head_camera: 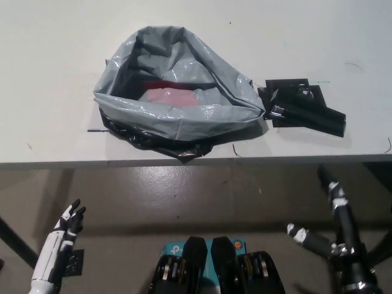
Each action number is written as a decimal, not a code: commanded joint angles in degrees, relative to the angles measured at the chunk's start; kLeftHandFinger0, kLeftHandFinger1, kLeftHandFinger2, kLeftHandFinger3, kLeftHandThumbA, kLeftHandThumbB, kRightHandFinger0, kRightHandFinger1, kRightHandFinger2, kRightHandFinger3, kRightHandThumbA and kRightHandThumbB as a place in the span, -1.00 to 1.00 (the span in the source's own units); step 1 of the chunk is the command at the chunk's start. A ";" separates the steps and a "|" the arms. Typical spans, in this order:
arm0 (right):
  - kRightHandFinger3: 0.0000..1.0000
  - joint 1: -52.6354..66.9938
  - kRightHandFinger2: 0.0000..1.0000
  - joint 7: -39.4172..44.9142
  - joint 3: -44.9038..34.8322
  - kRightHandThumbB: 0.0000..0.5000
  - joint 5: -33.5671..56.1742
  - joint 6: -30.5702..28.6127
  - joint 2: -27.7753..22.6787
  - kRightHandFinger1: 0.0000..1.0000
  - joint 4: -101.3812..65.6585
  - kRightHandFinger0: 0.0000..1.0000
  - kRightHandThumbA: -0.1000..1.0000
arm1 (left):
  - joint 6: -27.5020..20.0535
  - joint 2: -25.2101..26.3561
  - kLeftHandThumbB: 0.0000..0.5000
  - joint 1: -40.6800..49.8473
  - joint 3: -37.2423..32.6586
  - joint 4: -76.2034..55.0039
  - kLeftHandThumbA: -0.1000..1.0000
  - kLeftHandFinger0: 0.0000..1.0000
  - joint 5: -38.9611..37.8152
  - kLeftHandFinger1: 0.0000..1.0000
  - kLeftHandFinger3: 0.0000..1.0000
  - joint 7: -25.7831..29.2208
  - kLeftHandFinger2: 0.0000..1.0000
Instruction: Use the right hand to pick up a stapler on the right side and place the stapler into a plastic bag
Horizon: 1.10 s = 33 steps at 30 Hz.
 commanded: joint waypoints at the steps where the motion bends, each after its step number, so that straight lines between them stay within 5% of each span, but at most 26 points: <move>1: 1.00 -4.44 1.00 1.31 -2.11 0.45 -4.92 5.59 -3.41 1.00 -14.97 1.00 0.80 | -2.02 0.62 -0.90 0.10 -0.03 -2.78 1.00 1.00 -0.63 1.00 1.00 -1.07 1.00; 6: 1.00 -12.00 1.00 7.49 -2.55 0.49 -4.29 16.96 -9.31 1.00 -18.44 1.00 0.88 | -1.37 0.52 -0.93 0.37 -0.05 -3.10 1.00 1.00 -0.13 1.00 1.00 -0.92 1.00; 14: 1.00 -30.40 1.00 17.40 2.38 0.35 -4.62 29.90 -18.23 1.00 -2.04 1.00 1.00 | -0.64 0.23 -0.87 0.94 -0.10 -3.87 1.00 1.00 -0.71 1.00 1.00 -1.36 1.00; 33: 1.00 -55.53 1.00 16.37 12.35 0.49 -6.83 25.70 -14.40 1.00 50.29 1.00 0.83 | 0.40 0.39 -0.99 0.06 -0.29 -5.01 1.00 1.00 -0.38 1.00 1.00 -2.13 1.00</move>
